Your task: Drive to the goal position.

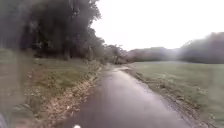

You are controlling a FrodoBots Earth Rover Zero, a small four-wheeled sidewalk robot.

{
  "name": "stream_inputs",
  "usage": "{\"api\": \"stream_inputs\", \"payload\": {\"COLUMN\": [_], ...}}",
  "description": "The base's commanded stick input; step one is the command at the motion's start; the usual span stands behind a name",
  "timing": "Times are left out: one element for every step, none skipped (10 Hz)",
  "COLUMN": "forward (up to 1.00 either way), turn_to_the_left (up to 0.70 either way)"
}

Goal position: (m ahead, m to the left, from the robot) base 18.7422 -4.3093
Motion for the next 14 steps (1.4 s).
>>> {"api": "stream_inputs", "payload": {"forward": [0.85,0.85,0.85,0.85,0.85,0.85,0.85,0.85,0.85,0.85,0.85,0.85,0.85,0.85], "turn_to_the_left": [0.0,0.0,0.0,0.0,0.0,0.0,0.0,0.0,0.0,0.0,0.0,0.0,0.0,0.0]}}
